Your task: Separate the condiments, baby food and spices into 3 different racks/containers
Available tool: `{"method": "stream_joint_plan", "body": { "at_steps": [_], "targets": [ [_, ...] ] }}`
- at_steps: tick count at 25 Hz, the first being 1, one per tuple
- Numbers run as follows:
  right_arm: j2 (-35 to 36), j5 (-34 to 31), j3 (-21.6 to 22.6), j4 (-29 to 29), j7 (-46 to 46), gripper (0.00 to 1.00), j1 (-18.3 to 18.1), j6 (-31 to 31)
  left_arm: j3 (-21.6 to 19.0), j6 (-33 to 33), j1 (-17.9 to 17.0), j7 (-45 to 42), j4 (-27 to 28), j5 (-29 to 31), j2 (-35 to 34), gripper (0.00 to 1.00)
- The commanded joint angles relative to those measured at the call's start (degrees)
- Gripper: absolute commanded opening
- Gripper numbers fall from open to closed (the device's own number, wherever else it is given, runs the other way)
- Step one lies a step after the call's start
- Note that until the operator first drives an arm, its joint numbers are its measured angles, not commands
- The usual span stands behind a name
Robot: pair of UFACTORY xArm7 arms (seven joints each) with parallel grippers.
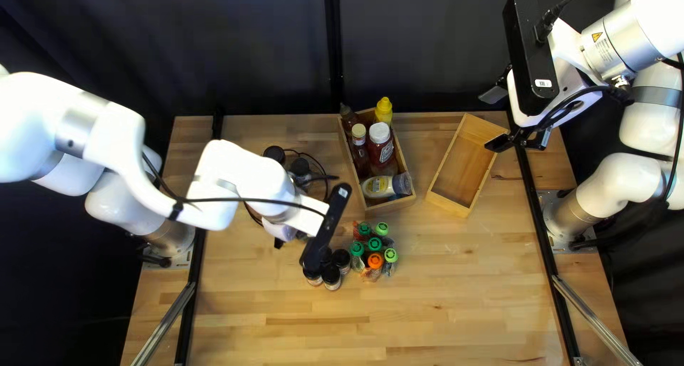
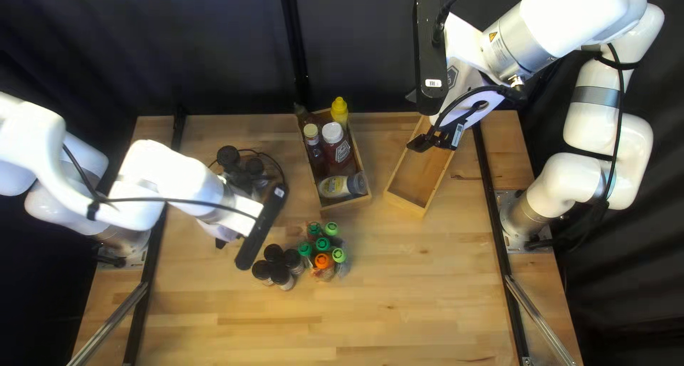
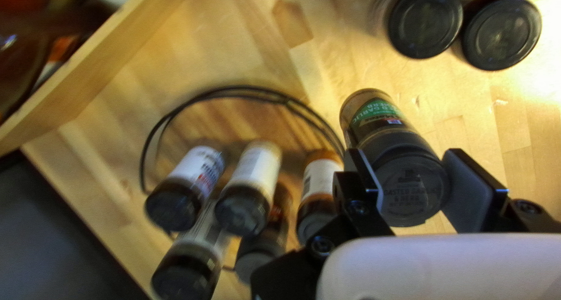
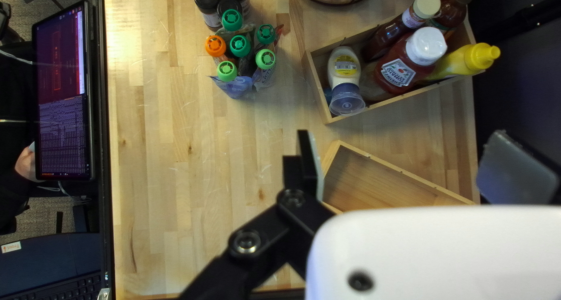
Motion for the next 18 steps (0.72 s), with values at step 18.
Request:
{"method": "stream_joint_plan", "body": {
  "at_steps": [18],
  "targets": [
    [0.0,0.0,0.0,0.0,0.0,1.0,0.0,0.0,1.09,-3.02,7.96,-15.67,-1.68,10.75,5.16,0.0]
  ]
}}
